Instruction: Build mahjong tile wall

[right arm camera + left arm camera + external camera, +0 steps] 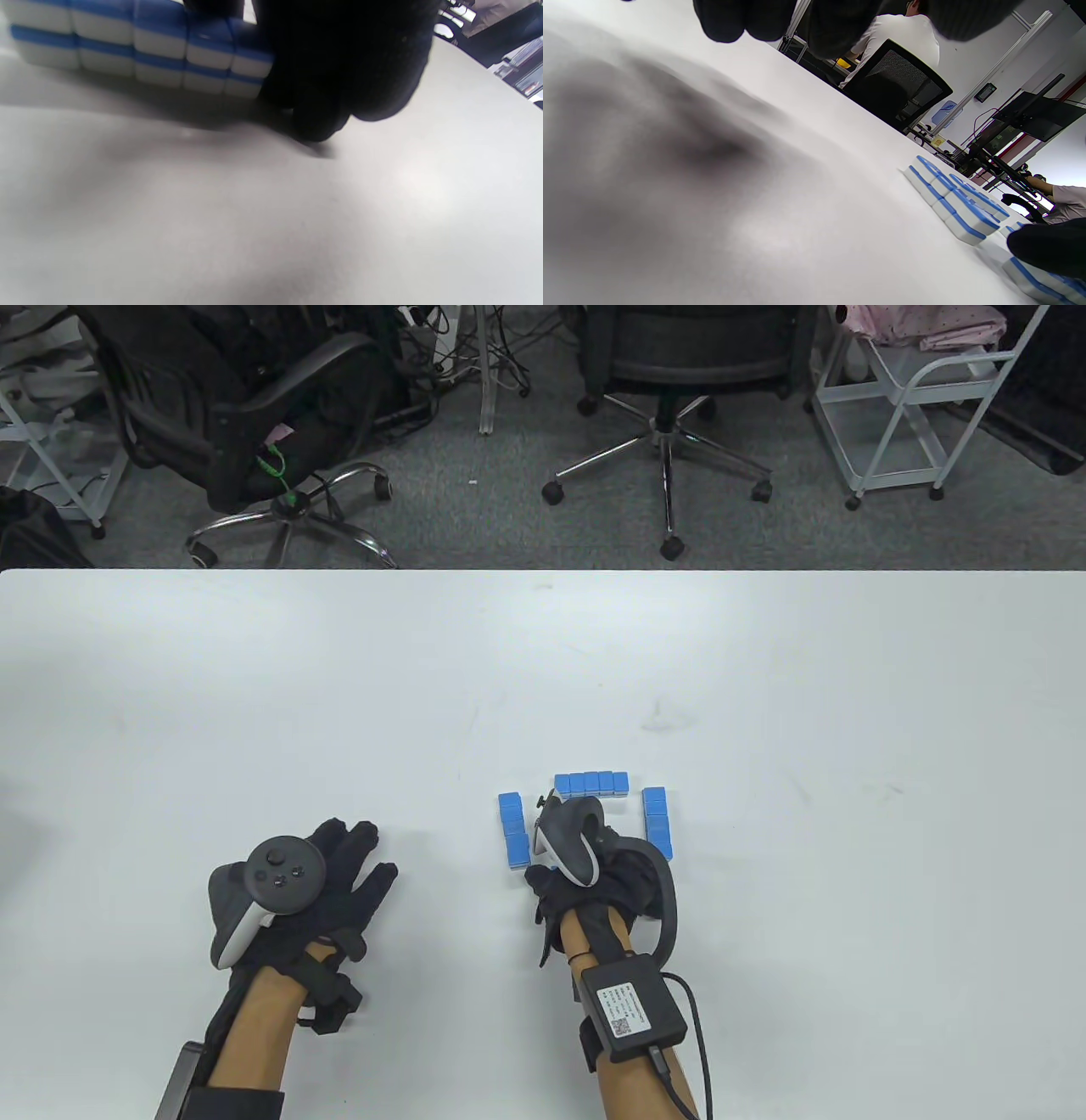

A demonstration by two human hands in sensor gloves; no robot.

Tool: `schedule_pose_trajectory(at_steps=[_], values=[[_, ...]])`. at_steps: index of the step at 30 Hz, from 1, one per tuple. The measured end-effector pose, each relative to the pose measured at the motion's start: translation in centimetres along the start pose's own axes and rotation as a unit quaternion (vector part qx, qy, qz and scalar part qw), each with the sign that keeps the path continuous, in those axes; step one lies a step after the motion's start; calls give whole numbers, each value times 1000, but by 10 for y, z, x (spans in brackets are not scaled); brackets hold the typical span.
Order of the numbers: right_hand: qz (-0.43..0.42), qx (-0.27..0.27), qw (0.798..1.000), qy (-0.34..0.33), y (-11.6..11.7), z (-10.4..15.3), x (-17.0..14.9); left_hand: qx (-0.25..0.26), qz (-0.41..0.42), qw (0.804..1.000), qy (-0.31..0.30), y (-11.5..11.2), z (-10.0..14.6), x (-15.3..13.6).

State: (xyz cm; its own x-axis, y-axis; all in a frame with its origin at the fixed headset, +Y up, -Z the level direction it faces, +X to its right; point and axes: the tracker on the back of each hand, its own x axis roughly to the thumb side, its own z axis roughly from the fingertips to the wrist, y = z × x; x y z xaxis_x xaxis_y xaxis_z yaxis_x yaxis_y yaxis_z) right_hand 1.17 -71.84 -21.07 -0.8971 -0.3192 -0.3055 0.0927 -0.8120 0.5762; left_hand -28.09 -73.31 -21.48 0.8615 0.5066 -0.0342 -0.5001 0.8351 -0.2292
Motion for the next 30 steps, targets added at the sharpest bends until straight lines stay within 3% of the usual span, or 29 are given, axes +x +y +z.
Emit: schedule_pose_trajectory(at_steps=[5, 10, 13, 16, 19, 23, 25, 30], values=[[10, -9, 1000, 5, -7, 7, -2, -3, 4, 1000, 0, -1, -1, -1], [-25, -57, 998, -12, -47, 30, -34, -3, 5, 1000, 2, -2, 0, -2], [-80, -130, 988, -20, -89, 26, -79, -3, 5, 1000, 7, -2, 0, -4], [-133, -217, 967, -22, -101, 15, -108, 2, 7, 1000, 15, -2, 0, -7], [-193, -290, 936, -50, -89, 1, -146, 11, 6, 1000, 25, 0, 1, -11], [-303, -347, 885, -59, -44, -31, -179, 26, 0, 999, 38, 1, 5, -17], [-318, -343, 882, -50, -19, -52, -187, 32, -6, 998, 47, 2, 7, -21], [-298, -355, 886, -23, 18, -88, -194, 50, -22, 997, 61, 1, 12, -26]])
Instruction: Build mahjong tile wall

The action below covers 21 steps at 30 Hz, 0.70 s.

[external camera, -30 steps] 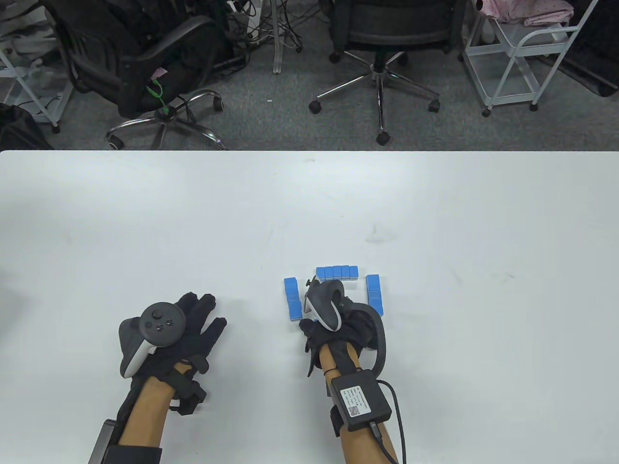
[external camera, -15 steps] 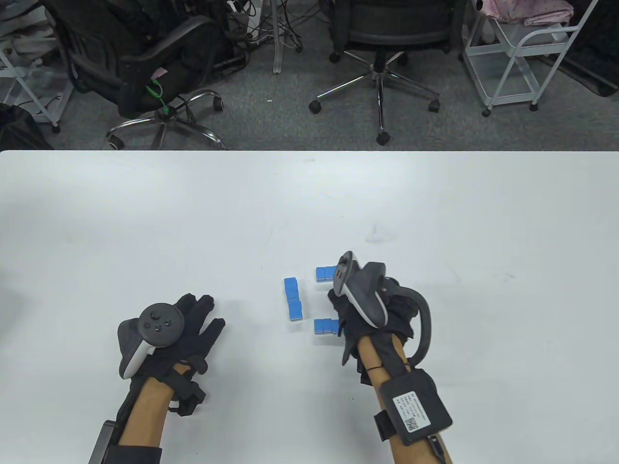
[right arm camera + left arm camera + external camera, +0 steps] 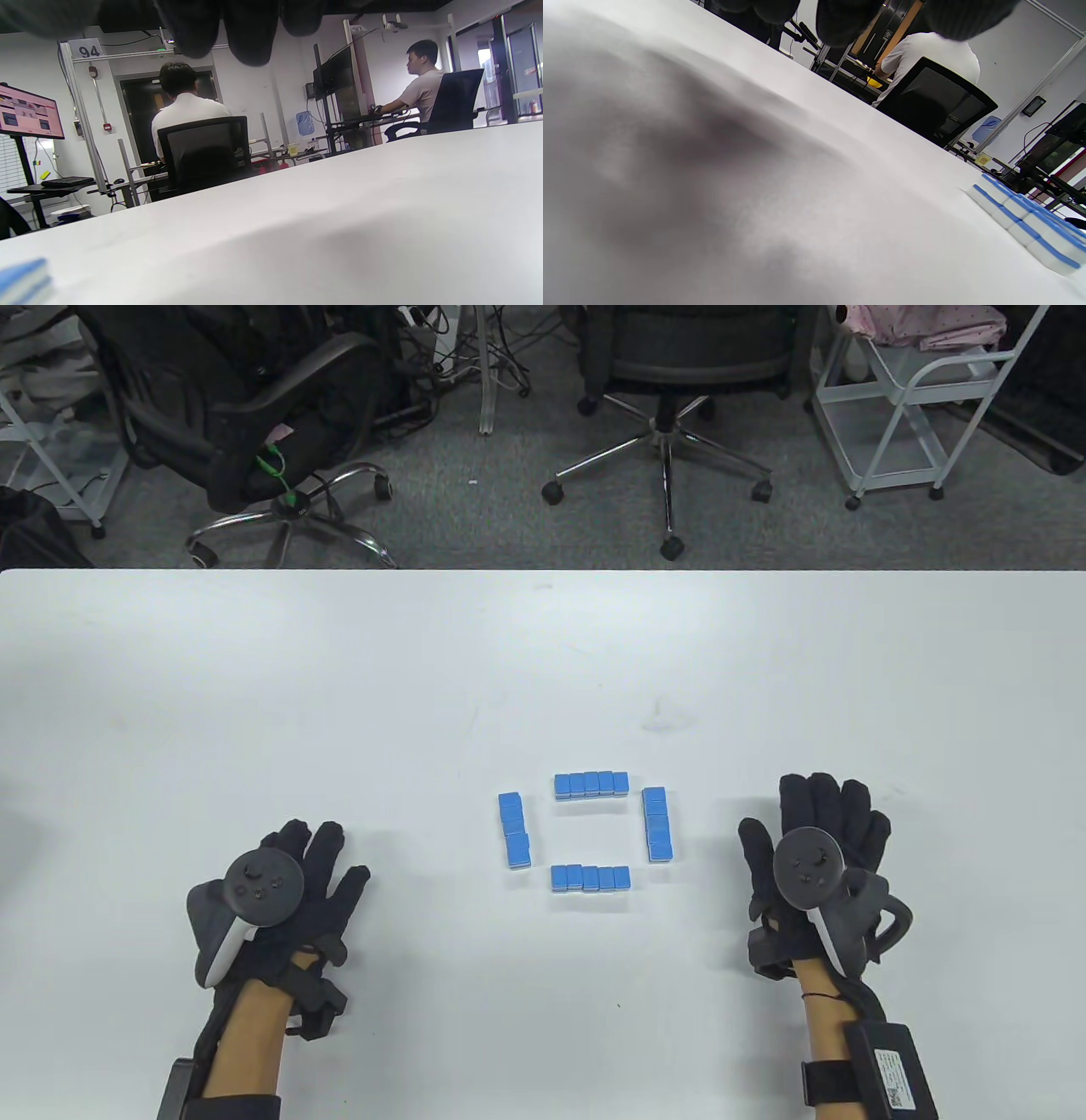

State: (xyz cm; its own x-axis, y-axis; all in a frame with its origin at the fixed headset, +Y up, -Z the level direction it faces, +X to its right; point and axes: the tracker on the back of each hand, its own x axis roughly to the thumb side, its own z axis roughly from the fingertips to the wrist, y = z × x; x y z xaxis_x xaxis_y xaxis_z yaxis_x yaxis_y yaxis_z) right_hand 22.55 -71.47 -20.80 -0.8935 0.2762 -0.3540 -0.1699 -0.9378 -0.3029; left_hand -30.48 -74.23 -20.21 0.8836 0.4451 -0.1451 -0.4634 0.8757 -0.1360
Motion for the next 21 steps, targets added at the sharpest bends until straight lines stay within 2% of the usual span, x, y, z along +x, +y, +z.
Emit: schedule_pose_trajectory(at_steps=[2, 5, 8, 13, 16, 18, 20, 21], values=[[10, 33, 999, 8, 0, -4, -6, 2, -3, 1000, 1, 0, 1, -1], [-19, 24, 1000, -2, -2, -2, -8, 0, 3, 1000, -3, -2, 0, 0], [20, 26, 999, -13, 1, -2, -5, 3, 1, 1000, -10, -2, 0, 4], [41, 70, 997, -19, 15, -1, 0, 21, -30, 999, -23, 6, 4, 9], [44, 86, 995, -32, 15, -2, 3, 75, -38, 996, -33, 21, 10, 17], [37, 84, 995, -38, 13, -1, 5, 87, -67, 994, -26, 27, 13, 25], [36, 81, 995, -44, 12, 0, 6, 134, -136, 982, 6, 31, 17, 35], [38, 79, 995, -47, 11, 0, 7, 157, -191, 969, 11, 32, 17, 41]])
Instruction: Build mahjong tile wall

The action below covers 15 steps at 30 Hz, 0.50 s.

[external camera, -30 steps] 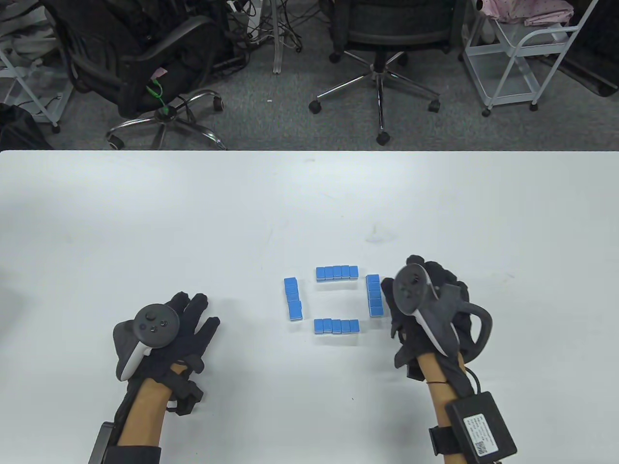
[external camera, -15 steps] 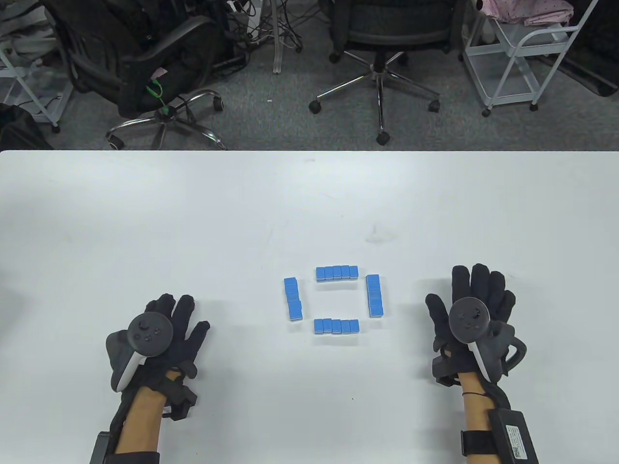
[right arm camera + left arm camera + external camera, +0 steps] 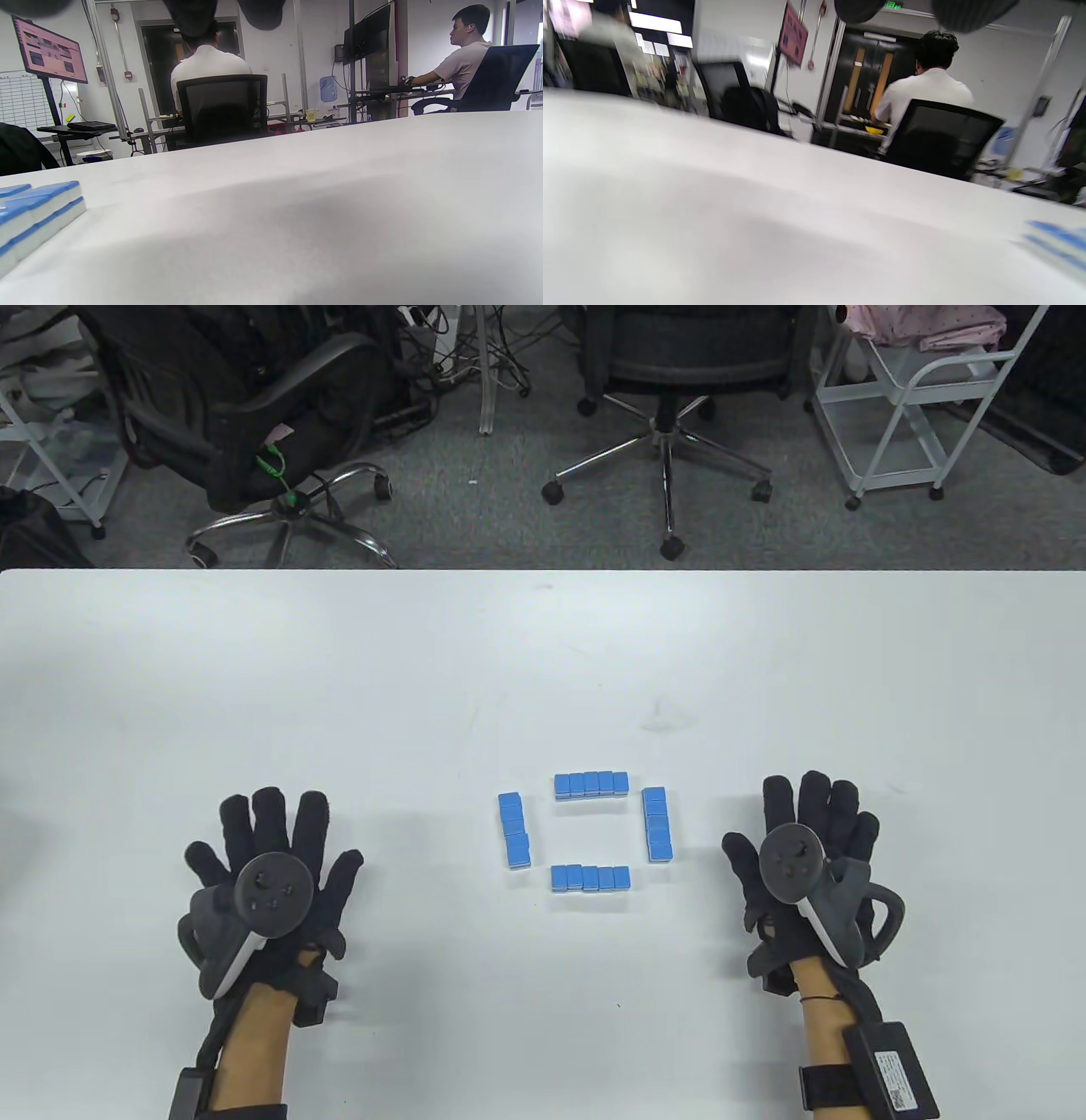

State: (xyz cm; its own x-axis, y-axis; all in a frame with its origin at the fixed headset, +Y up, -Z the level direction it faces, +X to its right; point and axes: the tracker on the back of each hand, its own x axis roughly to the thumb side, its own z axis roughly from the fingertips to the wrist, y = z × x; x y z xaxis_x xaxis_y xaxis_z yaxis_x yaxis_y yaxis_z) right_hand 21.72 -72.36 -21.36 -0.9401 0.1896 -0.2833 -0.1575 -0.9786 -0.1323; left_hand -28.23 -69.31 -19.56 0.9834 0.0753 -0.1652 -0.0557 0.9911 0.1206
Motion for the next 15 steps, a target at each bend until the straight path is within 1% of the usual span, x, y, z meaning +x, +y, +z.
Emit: schedule_pose_trajectory(at_steps=[1, 3, 5, 7, 8, 9, 11, 15], values=[[5, 0, 1000, -2, 0, 0, 1, -1, -40, 999, -6, 0, -1, 6], [15, 1, 1000, -3, 2, 1, 1, -20, -57, 998, -7, -7, -2, 12], [29, 4, 1000, -3, 4, 1, 0, -26, -57, 998, -2, -19, -2, 16], [44, 9, 999, -1, 6, 1, -1, -38, -53, 998, -2, -39, 0, 17], [49, 10, 999, 1, 7, 1, -1, -56, -58, 997, -2, -46, -1, 15], [57, 14, 998, 2, 8, 0, -1, -94, -66, 993, 7, -49, -1, 13], [69, 20, 997, 4, 11, 0, -1, -83, -67, 994, 7, -49, -1, 10], [90, 28, 995, 6, 17, -1, 1, -86, -30, 996, 3, -49, -1, 12]])
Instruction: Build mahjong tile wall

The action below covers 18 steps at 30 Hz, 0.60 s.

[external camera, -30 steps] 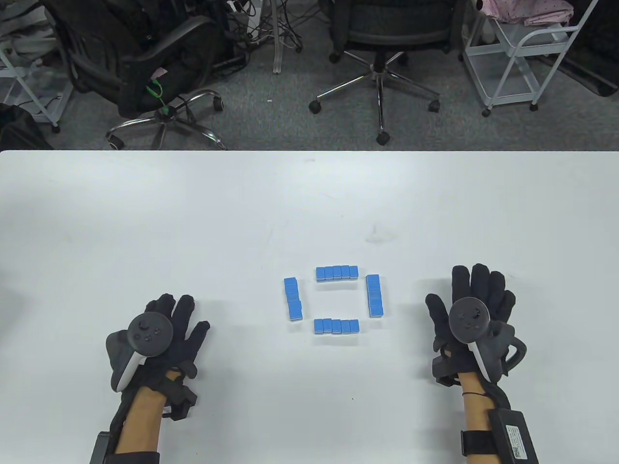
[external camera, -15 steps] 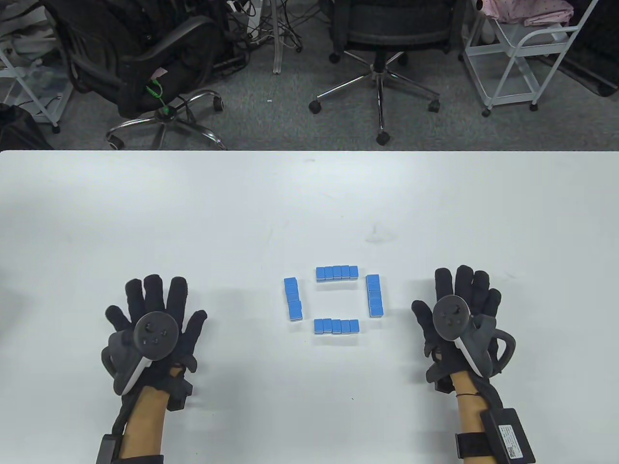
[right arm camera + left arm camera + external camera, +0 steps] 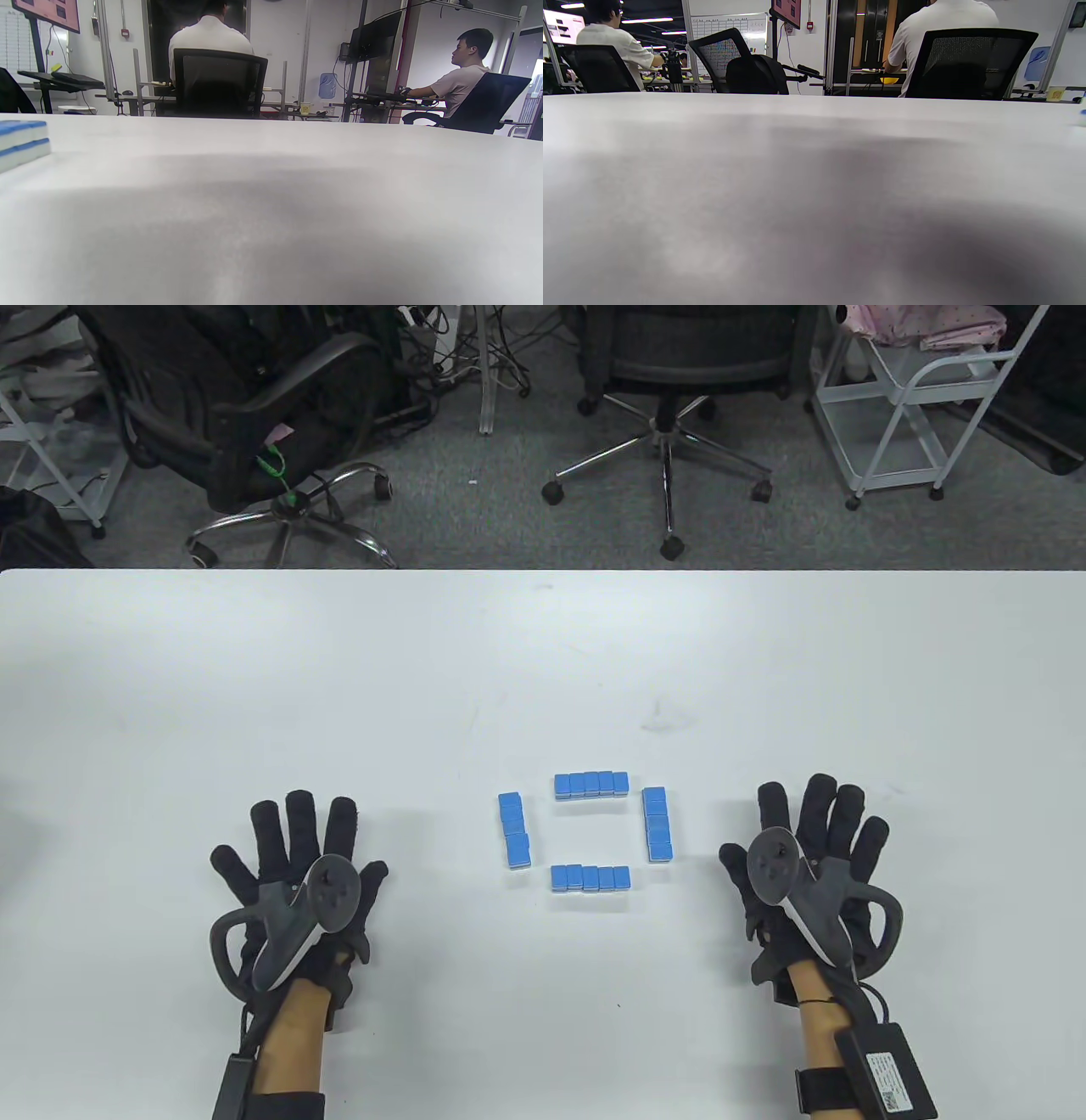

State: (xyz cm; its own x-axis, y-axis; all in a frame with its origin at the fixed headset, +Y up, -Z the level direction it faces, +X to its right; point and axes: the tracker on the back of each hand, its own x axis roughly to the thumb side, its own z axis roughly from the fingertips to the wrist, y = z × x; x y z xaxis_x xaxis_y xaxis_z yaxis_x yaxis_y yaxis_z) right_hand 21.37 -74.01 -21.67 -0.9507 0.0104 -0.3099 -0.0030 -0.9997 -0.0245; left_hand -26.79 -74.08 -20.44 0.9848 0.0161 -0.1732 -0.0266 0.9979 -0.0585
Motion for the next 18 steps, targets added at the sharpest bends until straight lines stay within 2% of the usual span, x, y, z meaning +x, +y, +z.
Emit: schedule_pose_trajectory(at_steps=[18], values=[[50, 15, 999, -4, 18, -4, 8, -3, -6, 999, -42, -1, -8, 17]])
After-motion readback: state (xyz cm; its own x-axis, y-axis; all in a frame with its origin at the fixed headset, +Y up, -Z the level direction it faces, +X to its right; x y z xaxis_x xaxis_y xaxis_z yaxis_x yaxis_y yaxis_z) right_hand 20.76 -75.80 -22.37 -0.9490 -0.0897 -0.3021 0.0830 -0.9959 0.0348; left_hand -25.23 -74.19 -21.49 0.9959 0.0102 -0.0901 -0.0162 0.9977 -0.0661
